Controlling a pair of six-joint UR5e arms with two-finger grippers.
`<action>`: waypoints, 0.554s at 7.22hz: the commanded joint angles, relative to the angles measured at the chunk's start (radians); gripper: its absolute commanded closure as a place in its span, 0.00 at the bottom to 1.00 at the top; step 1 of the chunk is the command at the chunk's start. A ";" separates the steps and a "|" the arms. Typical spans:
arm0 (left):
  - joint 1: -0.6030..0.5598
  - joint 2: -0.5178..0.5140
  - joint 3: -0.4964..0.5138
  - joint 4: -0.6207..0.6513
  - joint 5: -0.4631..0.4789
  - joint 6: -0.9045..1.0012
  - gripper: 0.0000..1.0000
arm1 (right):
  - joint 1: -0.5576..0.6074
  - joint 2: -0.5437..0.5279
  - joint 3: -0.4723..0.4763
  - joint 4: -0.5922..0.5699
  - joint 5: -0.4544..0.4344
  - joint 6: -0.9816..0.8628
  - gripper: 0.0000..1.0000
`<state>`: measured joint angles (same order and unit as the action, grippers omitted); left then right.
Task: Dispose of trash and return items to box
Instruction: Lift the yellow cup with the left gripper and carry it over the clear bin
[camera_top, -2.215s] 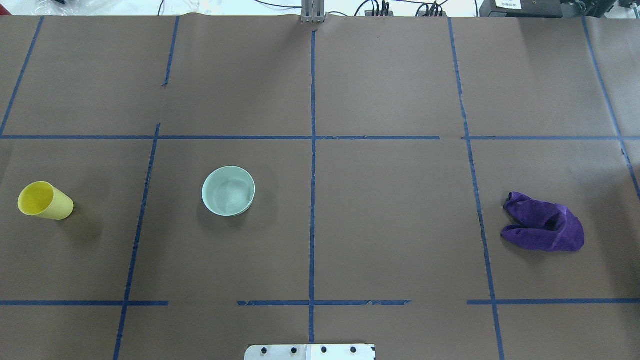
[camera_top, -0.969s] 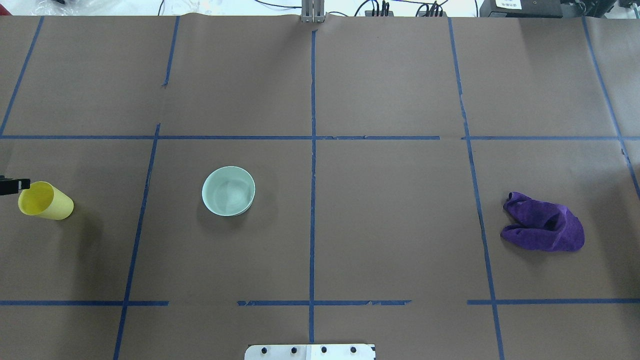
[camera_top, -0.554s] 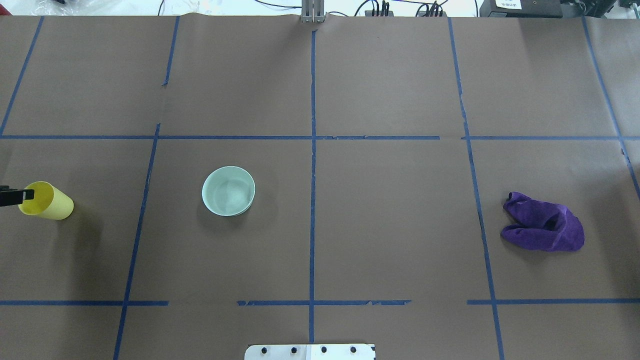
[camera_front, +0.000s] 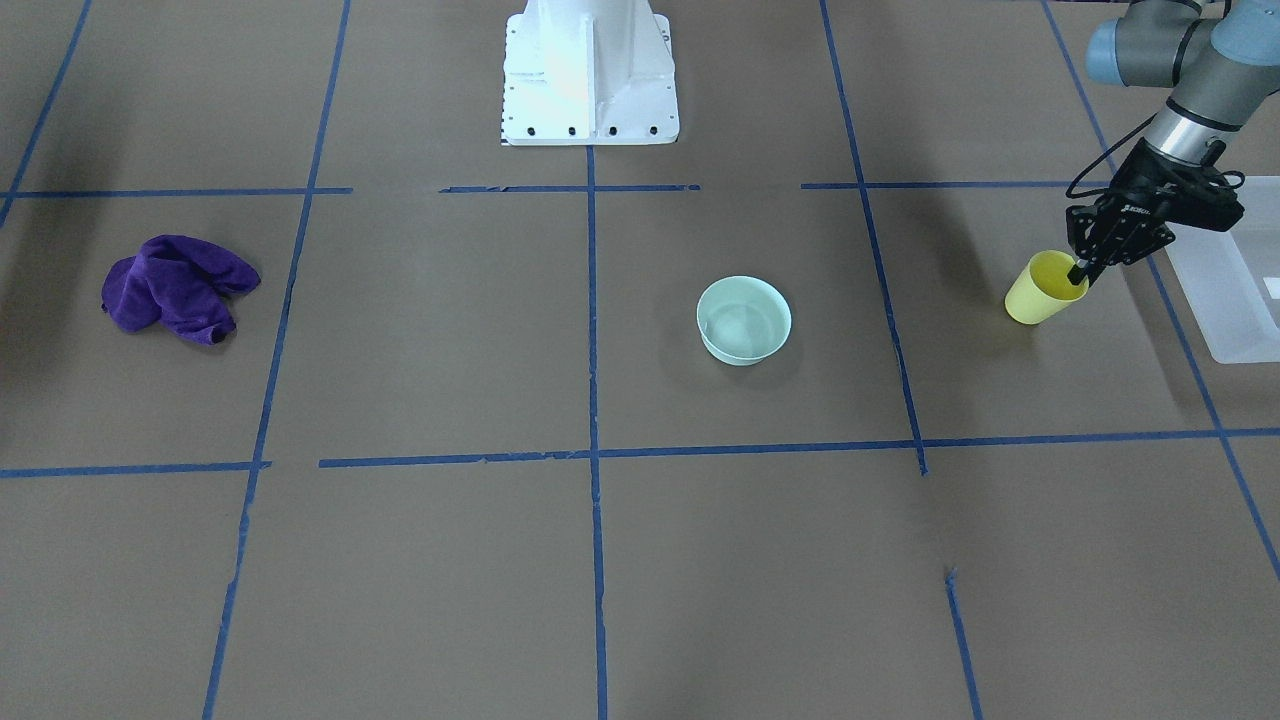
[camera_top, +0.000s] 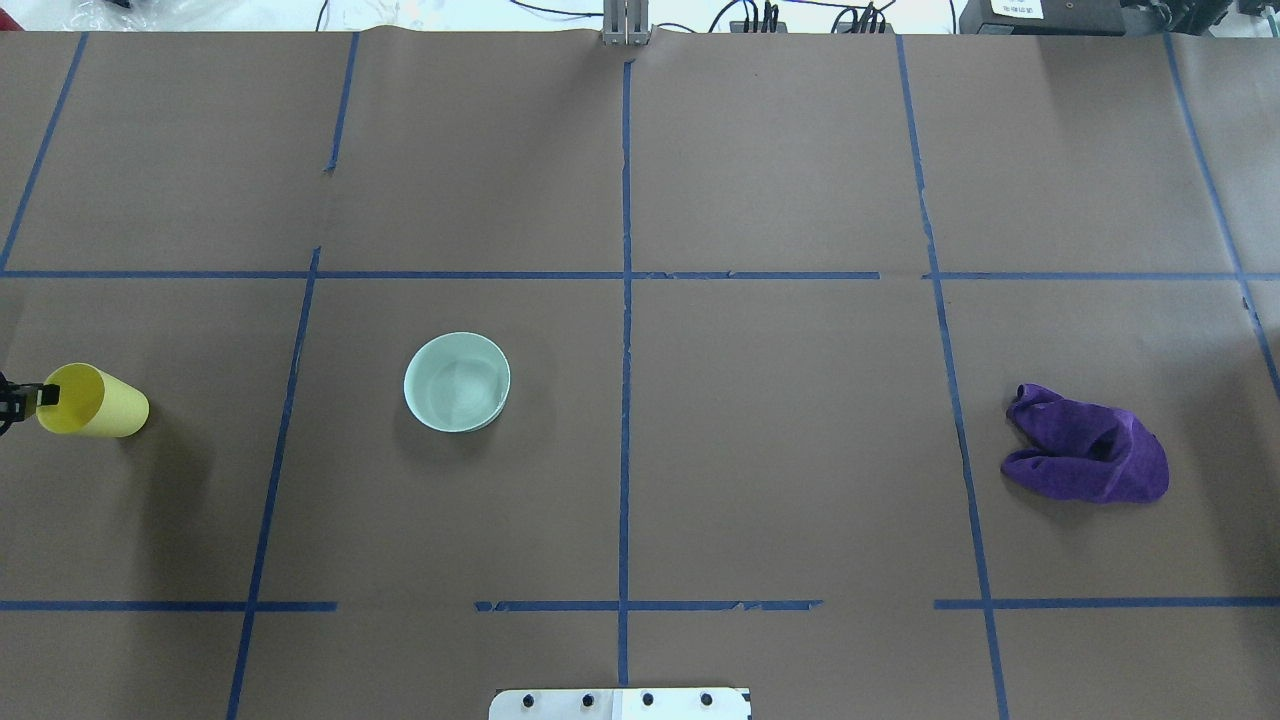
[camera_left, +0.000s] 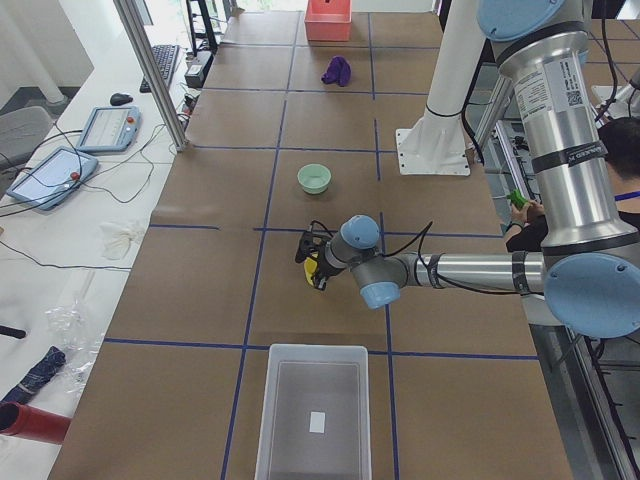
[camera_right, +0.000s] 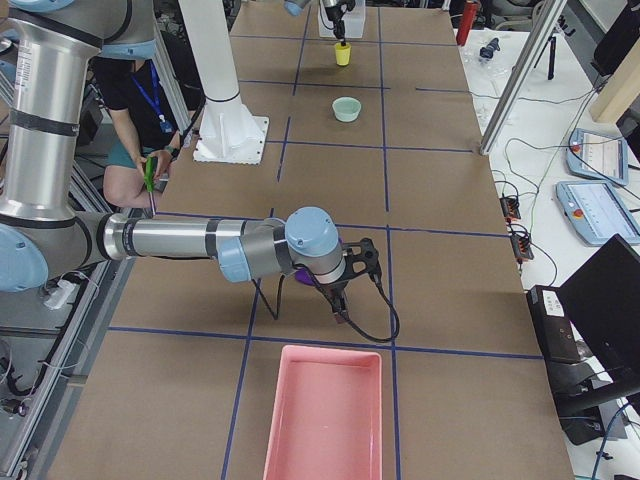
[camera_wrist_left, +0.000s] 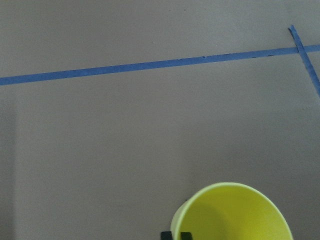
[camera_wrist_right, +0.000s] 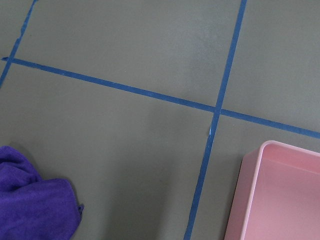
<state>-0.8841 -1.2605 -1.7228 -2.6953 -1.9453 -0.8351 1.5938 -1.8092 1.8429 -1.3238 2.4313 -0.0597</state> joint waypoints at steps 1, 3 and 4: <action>-0.098 0.015 -0.024 0.008 -0.189 0.177 1.00 | 0.000 -0.001 -0.001 0.000 0.000 0.000 0.00; -0.363 0.020 -0.026 0.125 -0.418 0.497 1.00 | 0.000 -0.001 0.001 0.000 0.000 0.000 0.00; -0.463 0.020 -0.029 0.222 -0.452 0.663 1.00 | 0.000 -0.001 -0.001 0.000 0.000 0.000 0.00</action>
<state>-1.2120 -1.2418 -1.7487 -2.5776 -2.3197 -0.3770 1.5938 -1.8101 1.8433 -1.3239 2.4313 -0.0598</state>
